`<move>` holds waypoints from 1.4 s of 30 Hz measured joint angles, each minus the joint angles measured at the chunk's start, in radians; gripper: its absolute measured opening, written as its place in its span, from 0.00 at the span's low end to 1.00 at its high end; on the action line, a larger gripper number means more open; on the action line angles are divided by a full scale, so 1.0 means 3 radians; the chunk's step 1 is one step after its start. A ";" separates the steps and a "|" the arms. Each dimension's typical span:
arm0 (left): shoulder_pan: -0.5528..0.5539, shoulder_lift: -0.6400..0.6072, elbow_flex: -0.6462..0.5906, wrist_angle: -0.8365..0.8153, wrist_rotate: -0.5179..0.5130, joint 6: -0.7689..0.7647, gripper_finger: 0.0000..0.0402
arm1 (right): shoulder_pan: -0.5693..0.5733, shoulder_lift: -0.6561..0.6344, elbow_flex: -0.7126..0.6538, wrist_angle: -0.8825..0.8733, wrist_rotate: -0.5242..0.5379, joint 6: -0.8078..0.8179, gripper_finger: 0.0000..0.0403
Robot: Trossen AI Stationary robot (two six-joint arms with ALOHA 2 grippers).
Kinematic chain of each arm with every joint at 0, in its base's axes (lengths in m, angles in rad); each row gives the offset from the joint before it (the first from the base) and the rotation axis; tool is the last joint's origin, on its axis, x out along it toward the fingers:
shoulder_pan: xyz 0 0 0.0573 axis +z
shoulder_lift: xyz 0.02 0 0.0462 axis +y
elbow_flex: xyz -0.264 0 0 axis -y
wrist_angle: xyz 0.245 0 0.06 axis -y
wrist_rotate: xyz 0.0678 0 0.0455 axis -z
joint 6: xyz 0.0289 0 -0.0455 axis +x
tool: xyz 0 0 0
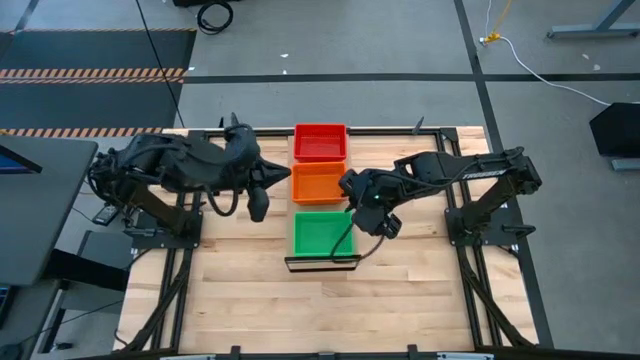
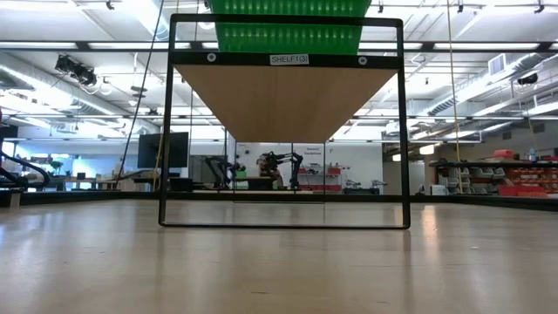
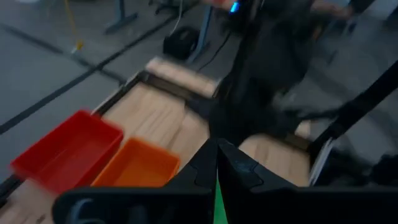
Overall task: Stack baskets on shelf by color
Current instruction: Return to Home Position
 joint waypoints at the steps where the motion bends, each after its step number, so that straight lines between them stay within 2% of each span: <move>1: 0.0000 0.0002 -0.0004 -0.0122 0.0001 -0.0020 0.04 | -0.0013 0.0000 0.0000 -0.0014 0.0011 0.0242 0.28; 6: -0.0004 0.0001 -0.0005 -0.0587 0.0003 -0.0242 0.03 | -0.0076 -0.0021 0.0000 -0.0304 0.0272 0.1397 0.28; 9: -0.0003 -0.0004 -0.0007 -0.0553 -0.0109 0.0041 0.04 | -0.0132 -0.0081 0.0000 -0.0484 0.0328 0.1934 0.28; 13: -0.0004 -0.0121 -0.0008 -0.0461 -0.0381 0.0475 0.04 | -0.0228 -0.0245 0.0000 -0.0442 0.0321 0.2593 0.28; 20: -0.0001 -0.0466 -0.0007 -0.0485 -0.0436 0.0875 0.02 | -0.0447 -0.0592 0.0000 -0.0482 0.0532 0.3180 0.28; 26: -0.0011 -0.0786 -0.0007 -0.0573 -0.0440 0.0908 0.02 | -0.0630 -0.0796 0.0000 -0.0473 0.0528 0.3299 0.28; 30: -0.0114 -0.0980 -0.0102 -0.0608 -0.0437 0.0841 0.02 | -0.0750 -0.0942 -0.0011 -0.0451 0.0654 0.3404 0.28; 32: -0.0173 -0.1142 -0.0327 -0.0487 -0.0445 0.0795 0.01 | -0.0808 -0.1068 -0.0108 -0.0349 0.0701 0.3450 0.27; 35: -0.0257 -0.1439 -0.0916 -0.0010 -0.0611 0.0782 0.01 | -0.0913 -0.1295 -0.0401 -0.0077 0.0688 0.3543 0.26; 42: -0.0309 -0.2131 -0.2680 0.1808 -0.0690 0.0804 0.02 | -0.1203 -0.1719 -0.1209 0.1132 0.0374 0.3495 0.22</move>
